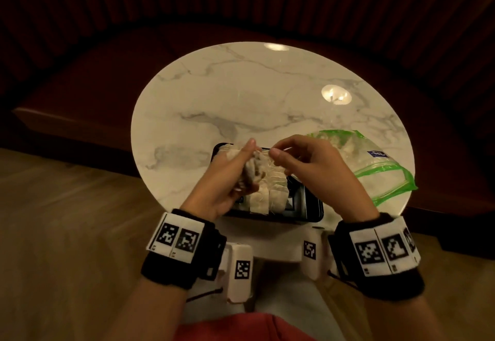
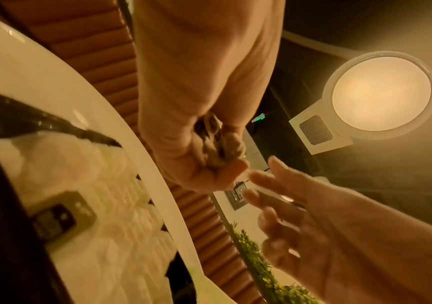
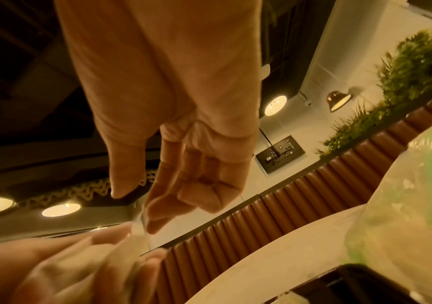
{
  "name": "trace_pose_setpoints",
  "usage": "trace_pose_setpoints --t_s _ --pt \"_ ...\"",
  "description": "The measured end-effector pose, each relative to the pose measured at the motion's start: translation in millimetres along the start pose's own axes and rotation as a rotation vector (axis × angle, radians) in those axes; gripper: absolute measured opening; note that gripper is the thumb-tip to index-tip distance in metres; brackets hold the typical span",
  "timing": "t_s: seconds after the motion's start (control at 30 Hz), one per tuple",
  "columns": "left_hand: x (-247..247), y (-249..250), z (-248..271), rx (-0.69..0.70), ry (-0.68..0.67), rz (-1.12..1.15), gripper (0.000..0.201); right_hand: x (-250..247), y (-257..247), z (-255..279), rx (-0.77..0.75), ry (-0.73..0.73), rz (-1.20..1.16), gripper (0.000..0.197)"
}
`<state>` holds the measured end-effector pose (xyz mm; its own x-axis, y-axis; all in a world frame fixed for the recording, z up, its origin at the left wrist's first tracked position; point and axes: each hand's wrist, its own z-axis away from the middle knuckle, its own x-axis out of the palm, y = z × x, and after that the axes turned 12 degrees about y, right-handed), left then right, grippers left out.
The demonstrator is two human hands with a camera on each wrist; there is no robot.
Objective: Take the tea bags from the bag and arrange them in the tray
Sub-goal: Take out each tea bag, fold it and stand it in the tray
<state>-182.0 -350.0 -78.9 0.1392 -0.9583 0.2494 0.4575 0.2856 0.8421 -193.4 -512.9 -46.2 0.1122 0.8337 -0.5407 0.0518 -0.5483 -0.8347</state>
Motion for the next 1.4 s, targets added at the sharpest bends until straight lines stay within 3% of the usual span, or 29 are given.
trace_pose_setpoints --t_s 0.17,0.33,0.43,0.7,0.93,1.1,1.23,1.4 --pt "13 1 7 -0.115 -0.085 0.064 0.052 4 5 5 0.022 0.010 -0.050 0.017" --pt "19 6 12 -0.062 -0.154 0.007 0.031 -2 9 3 0.043 0.070 -0.141 0.014" --pt "20 5 8 -0.016 -0.174 -0.023 0.031 -8 13 -2 0.069 0.104 -0.208 0.016" --pt "28 13 -4 0.057 -0.088 -0.020 0.024 -19 22 -15 0.066 0.108 -0.350 0.015" --pt "34 19 -9 0.047 0.022 0.120 0.013 -27 27 -23 0.122 0.176 -0.469 0.012" --pt "42 17 -9 0.056 0.063 0.104 0.015 -30 24 -26 0.190 0.125 -0.537 0.023" --pt "43 16 -10 0.079 0.071 0.066 0.020 -37 24 -30 0.158 0.119 -0.532 0.034" --pt "14 19 -18 0.133 0.202 -0.043 0.015 -50 47 -40 0.081 0.142 -0.270 0.021"
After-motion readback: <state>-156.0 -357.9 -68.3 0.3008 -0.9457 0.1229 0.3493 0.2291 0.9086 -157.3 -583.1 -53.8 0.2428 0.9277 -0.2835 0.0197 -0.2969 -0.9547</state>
